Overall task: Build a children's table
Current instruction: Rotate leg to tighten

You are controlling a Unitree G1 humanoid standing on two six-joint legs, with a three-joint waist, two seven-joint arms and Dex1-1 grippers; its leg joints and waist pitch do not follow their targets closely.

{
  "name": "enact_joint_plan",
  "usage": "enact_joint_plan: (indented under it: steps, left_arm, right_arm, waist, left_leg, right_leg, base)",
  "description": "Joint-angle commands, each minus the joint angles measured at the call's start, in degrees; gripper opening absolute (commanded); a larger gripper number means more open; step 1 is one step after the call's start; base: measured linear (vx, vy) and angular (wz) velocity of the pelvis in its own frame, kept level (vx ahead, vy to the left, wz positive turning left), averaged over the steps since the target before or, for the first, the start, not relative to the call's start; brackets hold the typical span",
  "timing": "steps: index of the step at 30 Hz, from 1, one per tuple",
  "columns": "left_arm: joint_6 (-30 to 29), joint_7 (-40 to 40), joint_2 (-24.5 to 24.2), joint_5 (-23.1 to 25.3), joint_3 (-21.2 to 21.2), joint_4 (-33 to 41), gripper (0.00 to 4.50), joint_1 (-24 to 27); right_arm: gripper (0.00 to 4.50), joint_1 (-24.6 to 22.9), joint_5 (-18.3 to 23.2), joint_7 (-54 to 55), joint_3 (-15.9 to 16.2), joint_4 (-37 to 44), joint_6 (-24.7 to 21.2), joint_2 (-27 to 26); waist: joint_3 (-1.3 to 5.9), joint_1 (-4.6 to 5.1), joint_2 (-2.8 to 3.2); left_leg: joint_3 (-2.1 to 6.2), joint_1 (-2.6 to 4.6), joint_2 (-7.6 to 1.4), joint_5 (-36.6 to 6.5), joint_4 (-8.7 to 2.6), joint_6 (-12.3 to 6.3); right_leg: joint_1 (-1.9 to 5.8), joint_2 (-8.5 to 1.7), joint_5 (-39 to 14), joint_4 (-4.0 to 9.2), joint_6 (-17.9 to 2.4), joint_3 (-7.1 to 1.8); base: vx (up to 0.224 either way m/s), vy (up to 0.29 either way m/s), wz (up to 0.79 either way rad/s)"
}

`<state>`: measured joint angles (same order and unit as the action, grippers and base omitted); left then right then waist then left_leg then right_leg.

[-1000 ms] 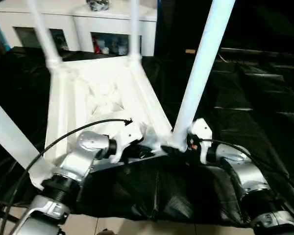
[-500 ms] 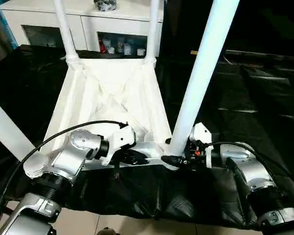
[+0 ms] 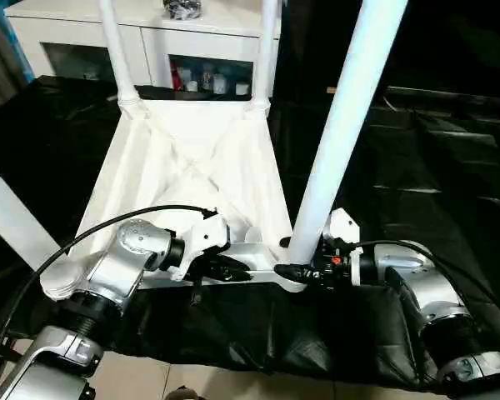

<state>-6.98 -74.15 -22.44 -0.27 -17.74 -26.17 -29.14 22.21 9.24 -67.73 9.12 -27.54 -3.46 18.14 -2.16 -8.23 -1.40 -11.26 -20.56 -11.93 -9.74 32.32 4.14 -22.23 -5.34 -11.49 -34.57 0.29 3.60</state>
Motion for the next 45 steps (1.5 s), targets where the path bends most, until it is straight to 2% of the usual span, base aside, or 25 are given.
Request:
enact_joint_plan:
  steps: [1,4,5,6,7,8,10,11,12,13,14,15,17,19,22,24,25,27,28,30,35,37,41,42,45]
  left_arm:
    - [-1.24,3.65,2.67,0.92,-1.29,-0.94,0.0,-0.91]
    - [-3.67,9.64,6.06,1.54,-0.52,-1.47,0.0,-1.63]
    - [-3.97,10.41,6.54,1.62,-0.42,-1.53,0.0,-1.72]
    - [-6.01,13.86,9.74,1.84,-0.5,-1.49,0.0,-2.19]
    - [-6.01,13.86,9.74,1.84,-0.5,-1.49,0.0,-2.19]
    - [-7.51,16.92,12.94,2.8,-1.48,-1.69,0.0,-2.64]
    - [-8.0,18.7,14.28,3.66,-2.04,-1.99,0.0,-2.83]
    - [-8.17,19.36,14.9,4.25,-2.57,-2.15,0.0,-2.89]
    - [-8.34,19.78,15.45,4.74,-3.14,-2.13,0.0,-2.83]
    - [-8.5,20.06,15.88,5.11,-3.59,-2.08,0.0,-2.77]
    - [-8.84,20.33,16.36,5.35,-4.01,-1.92,0.0,-2.66]
    - [-9.12,20.47,16.73,5.46,-4.36,-1.72,0.0,-2.54]
    - [-9.37,20.33,16.94,5.54,-4.53,-1.45,0.0,-2.42]
    - [-9.27,19.89,16.4,5.51,-4.25,-1.22,0.0,-2.36]
    - [-8.7,18.68,14.79,5.32,-3.48,-0.36,0.0,-1.92]
    - [-7.92,16.23,13.11,4.54,-3.09,0.35,0.0,-1.36]
    - [-6.8,14.66,12.02,4.21,-3.09,0.75,0.0,-1.03]
    - [-6.44,12.27,10.41,3.47,-3.0,1.68,0.0,-0.4]
    - [-6.43,11.1,9.49,3.11,-2.81,2.14,0.0,-0.07]
    - [-5.45,9.88,8.59,2.77,-2.65,2.34,0.0,0.13]
    - [-4.73,5.65,5.82,1.51,-1.81,2.65,0.0,0.14]
    - [-3.96,3.99,4.79,1.27,-1.38,1.83,0.0,-0.36]
    - [-3.26,2.43,3.62,0.73,-1.47,1.34,0.0,-0.75]
    - [-2.85,1.59,3.03,0.62,-1.54,0.98,0.0,-1.0]
    - [-1.98,-0.09,1.94,0.47,-1.7,0.33,0.0,-1.42]
  right_arm:
    - [2.52,-1.0,0.72,1.99,1.48,0.38,-1.07,-2.58]
    - [2.51,-0.66,-1.2,12.97,-1.14,-3.8,-0.78,-6.27]
    - [2.51,-0.52,-1.43,14.47,-1.5,-4.38,-0.84,-6.77]
    - [2.51,0.75,-2.74,22.54,-2.82,-7.3,-0.62,-9.84]
    - [2.51,0.75,-2.74,22.54,-2.82,-7.3,-0.62,-9.84]
    - [2.51,2.48,-3.32,30.1,-3.94,-9.92,-1.15,-13.72]
    - [2.51,3.35,-3.86,33.53,-4.01,-10.92,-1.35,-15.65]
    - [2.51,4.02,-4.19,35.52,-3.96,-11.68,-1.52,-16.85]
    - [2.51,4.49,-4.41,36.95,-3.83,-11.95,-1.77,-18.13]
    - [2.51,4.83,-4.72,37.82,-3.55,-12.05,-1.91,-19.07]
    - [2.51,5.25,-6.04,37.85,-2.19,-11.93,-1.6,-19.63]
    - [2.51,5.59,-8.18,38.36,-0.52,-11.77,-0.52,-19.73]
    - [2.51,6.27,-7.56,39.47,-1.67,-12.16,-0.18,-20.4]
    - [3.07,6.41,-6.09,38.81,-3.34,-11.81,0.16,-19.85]
    - [3.23,5.41,-5.78,34.33,-3.3,-10.74,1.15,-17.47]
    - [3.4,4.58,-3.72,29.99,-3.61,-9.05,0.39,-15.36]
    - [3.51,4.13,-2.81,27.39,-3.41,-7.67,-0.25,-14.17]
    - [3.65,3.31,-2.28,23.36,-2.36,-5.37,-0.72,-12.13]
    - [3.76,2.88,-2.17,20.88,-1.61,-3.98,-1.09,-10.79]
    - [3.76,2.58,-2.13,18.52,-0.98,-2.89,-1.16,-9.49]
    - [3.76,1.9,-1.41,8.85,0.53,-0.2,0.31,-4.51]
    - [3.62,1.88,-1.02,4.03,1.18,0.58,0.09,-2.12]
    - [3.42,1.87,-0.87,0.65,2.14,1.3,-0.48,0.08]
    - [3.2,2.04,-0.8,-0.78,2.35,1.29,-0.6,0.98]
    - [2.99,2.55,0.09,-2.78,1.94,1.02,-1.07,1.99]
  waist:
    - [3.04,0.27,-0.13]
    - [2.4,0.69,-0.24]
    - [2.21,0.81,-0.16]
    - [2.17,0.98,-0.25]
    - [2.15,1.15,0.22]
    - [2.11,1.66,-0.08]
    - [2.03,2.45,0.42]
    - [2.08,2.77,0.16]
    - [2.11,2.95,0.59]
    - [2.17,3.32,0.41]
    - [2.21,3.27,0.79]
    - [2.2,3.32,0.63]
    - [2.21,3.4,0.76]
    - [2.19,3.43,0.82]
    - [2.27,3.31,0.78]
    - [2.42,3.05,0.3]
    - [2.52,2.96,0.42]
    - [2.77,2.7,0.11]
    - [2.79,2.64,0.15]
    - [3.18,2.51,0.2]
    - [3.42,1.78,0.19]
    - [3.2,1.46,0.45]
    - [3.05,1.12,0.37]
    - [2.99,1.08,0.5]
    - [3.0,0.92,0.21]
  left_leg:
    - [0.5,0.71,-1.74,-11.66,-3.49,-1.64]
    - [0.76,0.93,-1.61,-17.03,-4.12,0.4]
    - [0.92,1.39,-1.58,-20.03,-4.26,1.32]
    - [1.23,1.44,-1.57,-21.41,-4.4,1.83]
    - [1.3,1.37,-1.58,-21.55,-4.46,2.32]
    - [1.4,1.48,-1.52,-22.43,-4.53,2.71]
    - [1.76,1.35,-1.36,-23.66,-4.65,3.25]
    - [1.83,1.33,-1.24,-24.26,-4.62,2.96]
    - [1.86,1.47,-1.22,-24.72,-4.62,2.65]
    - [1.9,1.21,-1.23,-24.47,-4.71,2.42]
    - [1.95,1.12,-1.25,-24.32,-4.76,2.43]
    - [1.86,1.12,-1.25,-24.35,-4.79,2.26]
    - [1.81,1.29,-1.27,-25.0,-4.8,2.31]
    - [1.86,1.06,-1.27,-25.1,-4.91,2.05]
    - [1.68,1.27,-1.35,-25.19,-4.8,1.82]
    - [1.52,1.05,-1.43,-23.09,-4.73,0.97]
    - [1.46,1.03,-1.49,-22.27,-4.71,0.71]
    - [1.14,0.75,-1.59,-18.31,-4.4,-0.73]
    - [1.07,0.72,-1.54,-17.25,-4.32,-1.05]
    - [0.82,0.53,-1.4,-12.06,-3.8,-2.3]
    - [0.49,0.47,-1.36,-7.04,-3.12,-4.5]
    - [0.43,0.59,-1.55,-8.81,-3.24,-4.26]
    - [0.45,0.5,-1.67,-11.31,-3.3,-3.07]
    - [0.47,0.56,-1.67,-12.62,-3.4,-2.56]
    - [0.52,0.64,-1.75,-13.87,-3.47,-1.69]
  right_leg:
    - [2.13,-2.89,-5.16,3.13,-13.42,-2.27]
    - [1.76,-3.33,-15.57,4.36,-11.36,-2.41]
    - [1.44,-3.54,-21.6,5.06,-9.85,-2.42]
    - [1.44,-3.66,-25.38,5.4,-8.39,-2.38]
    - [1.33,-3.68,-25.81,5.38,-8.13,-2.48]
    - [1.13,-3.63,-27.28,5.71,-7.62,-2.39]
    - [1.13,-3.55,-29.16,5.92,-6.79,-2.14]
    - [1.14,-3.45,-29.99,6.22,-6.08,-1.99]
    - [0.96,-3.45,-29.8,6.36,-6.03,-2.05]
    - [1.12,-3.34,-28.63,6.28,-6.2,-2.01]
    - [1.2,-3.3,-27.93,6.21,-6.3,-2.0]
    - [1.12,-3.15,-26.65,6.21,-6.46,-2.01]
    - [0.97,-3.12,-25.62,6.15,-7.08,-2.08]
    - [1.19,-3.1,-24.93,6.09,-7.32,-2.02]
    - [0.99,-3.1,-23.48,6.05,-8.0,-2.18]
    - [1.33,-3.09,-20.51,5.61,-8.81,-2.28]
    - [1.43,-3.1,-19.04,5.52,-9.11,-2.35]
    - [1.74,-2.93,-11.97,4.67,-10.77,-2.42]
    - [1.85,-2.87,-10.76,4.55,-11.06,-2.38]
    - [2.21,-2.65,-3.59,3.67,-12.71,-2.3]
    - [2.48,-2.49,3.4,2.81,-14.8,-2.13]
    - [2.25,-2.58,0.53,3.04,-14.97,-2.08]
    - [2.11,-2.61,-2.95,3.22,-14.35,-2.14]
    - [2.03,-2.67,-4.87,3.4,-13.97,-2.15]
    - [1.91,-2.81,-7.06,3.53,-13.42,-2.27]
  base:
    - [0.0,0.0,0.0]
    - [0.0,0.0,0.0]
    - [0.0,0.0,0.0]
    - [0.0,0.0,0.0]
    - [0.0,0.0,0.0]
    - [0.0,0.0,0.0]
    - [0.0,0.0,0.0]
    - [0.0,0.0,0.0]
    - [0.0,0.0,0.0]
    - [0.0,0.0,0.0]
    - [0.0,0.0,0.0]
    - [0.0,0.0,0.0]
    - [0.0,0.0,0.0]
    - [0.0,0.0,0.0]
    - [0.0,0.0,0.0]
    - [0.0,0.0,0.0]
    - [0.0,0.0,0.0]
    - [0.056,-0.008,0.04]
    - [0.069,-0.013,0.04]
    - [0.068,-0.014,0.01]
    - [0.01,-0.002,0.0]
    - [0.0,0.0,0.0]
    - [0.0,0.0,0.0]
    - [0.0,0.0,0.0]
    - [0.0,0.0,0.0]
